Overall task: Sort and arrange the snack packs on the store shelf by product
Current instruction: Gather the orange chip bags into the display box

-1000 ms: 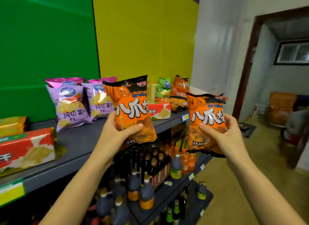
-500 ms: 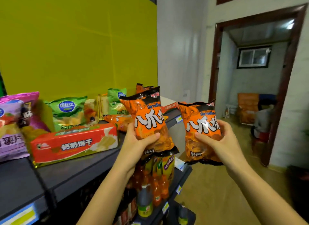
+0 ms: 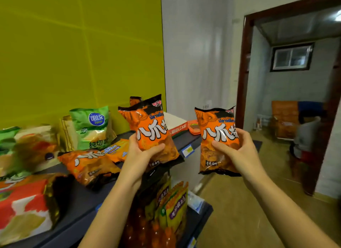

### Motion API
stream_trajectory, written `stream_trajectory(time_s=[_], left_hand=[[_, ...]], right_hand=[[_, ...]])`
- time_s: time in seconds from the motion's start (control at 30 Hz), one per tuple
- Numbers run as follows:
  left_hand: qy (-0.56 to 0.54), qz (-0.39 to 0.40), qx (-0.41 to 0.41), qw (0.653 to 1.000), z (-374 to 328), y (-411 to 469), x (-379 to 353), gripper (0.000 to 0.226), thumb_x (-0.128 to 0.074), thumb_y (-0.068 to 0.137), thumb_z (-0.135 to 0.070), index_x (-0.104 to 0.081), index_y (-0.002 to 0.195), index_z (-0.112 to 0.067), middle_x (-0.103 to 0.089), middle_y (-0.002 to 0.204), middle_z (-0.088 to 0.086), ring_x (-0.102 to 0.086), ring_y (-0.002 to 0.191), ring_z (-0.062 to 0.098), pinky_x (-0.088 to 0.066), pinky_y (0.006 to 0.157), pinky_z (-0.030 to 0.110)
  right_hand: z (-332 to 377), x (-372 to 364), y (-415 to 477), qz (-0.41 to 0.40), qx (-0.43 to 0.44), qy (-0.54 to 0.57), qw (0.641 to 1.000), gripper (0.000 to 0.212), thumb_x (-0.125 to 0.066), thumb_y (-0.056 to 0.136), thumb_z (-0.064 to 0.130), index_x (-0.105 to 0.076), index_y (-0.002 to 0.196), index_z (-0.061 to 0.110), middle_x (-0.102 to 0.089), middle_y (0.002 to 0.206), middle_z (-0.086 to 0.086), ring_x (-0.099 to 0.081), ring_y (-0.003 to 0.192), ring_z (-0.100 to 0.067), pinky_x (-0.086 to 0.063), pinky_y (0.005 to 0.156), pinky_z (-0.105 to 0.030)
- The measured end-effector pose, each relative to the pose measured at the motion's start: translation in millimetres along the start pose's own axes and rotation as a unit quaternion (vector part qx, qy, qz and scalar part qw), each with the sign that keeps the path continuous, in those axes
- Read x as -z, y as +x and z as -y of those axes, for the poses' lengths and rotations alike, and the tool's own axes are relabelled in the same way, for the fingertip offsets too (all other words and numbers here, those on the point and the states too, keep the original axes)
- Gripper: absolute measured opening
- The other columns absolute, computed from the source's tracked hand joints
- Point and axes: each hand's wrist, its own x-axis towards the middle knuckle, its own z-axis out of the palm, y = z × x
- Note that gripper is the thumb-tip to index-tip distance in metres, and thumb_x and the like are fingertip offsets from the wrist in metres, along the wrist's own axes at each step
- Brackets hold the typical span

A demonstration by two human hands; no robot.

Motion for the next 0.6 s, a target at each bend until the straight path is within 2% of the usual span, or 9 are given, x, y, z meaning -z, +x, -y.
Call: stream_trajectory(time_s=[0.1,0.2,0.3,0.4,0.6], left_hand=[[-0.007,-0.035,-0.008,0.999,7.3,24.2,-15.2,0.061,-0.071,0.076,-0.009,-0.035,0.121,-0.03,-0.056,0.099,-0.016,-0.054,0.087,0.001,-0.043,0.066,0.02],[0.0,-0.079,-0.015,0.997,12.9,46.9,-29.2,0.058,-0.07,0.077,-0.014,-0.038,0.124,-0.027,-0.057,0.101,-0.014,-0.055,0.089,0.004,-0.043,0.065,0.024],[0.008,-0.129,-0.031,0.991,17.3,71.0,-46.0,0.059,-0.068,0.077,-0.013,-0.041,0.13,-0.018,-0.061,0.114,-0.003,-0.057,0.102,0.013,-0.046,0.075,0.025],[0.024,-0.181,-0.049,0.982,13.6,95.4,-65.6,0.057,-0.064,0.079,-0.01,-0.041,0.131,-0.014,-0.059,0.121,0.003,-0.056,0.108,0.018,-0.046,0.078,0.027],[0.081,-0.199,-0.089,0.973,5.4,144.4,-100.0,0.055,-0.066,0.073,-0.008,-0.051,0.125,-0.011,-0.063,0.121,0.008,-0.059,0.11,0.023,-0.049,0.09,0.036]], right_hand=[[-16.2,-4.5,41.5,0.038,-0.018,0.035,0.999,0.07,-0.076,0.072,0.016,-0.037,0.131,0.017,-0.054,0.116,0.0,-0.057,0.1,-0.017,-0.05,0.08,-0.029],[-29.2,-10.3,86.4,0.086,-0.028,0.07,0.993,0.069,-0.073,0.074,0.016,-0.035,0.131,0.017,-0.054,0.112,0.002,-0.058,0.095,-0.016,-0.048,0.067,-0.021],[-45.7,-15.3,135.0,0.12,-0.038,0.077,0.989,0.069,-0.075,0.073,0.021,-0.035,0.129,0.021,-0.056,0.118,-0.001,-0.06,0.104,-0.021,-0.054,0.081,-0.036],[-54.1,-16.9,181.5,0.158,-0.048,0.075,0.983,0.071,-0.075,0.072,0.024,-0.036,0.131,0.02,-0.057,0.124,-0.004,-0.06,0.108,-0.025,-0.051,0.093,-0.046],[-61.0,-23.0,250.8,0.238,-0.046,0.108,0.964,0.061,-0.07,0.077,0.023,-0.042,0.131,0.019,-0.059,0.12,-0.002,-0.059,0.107,-0.023,-0.053,0.086,-0.039]])
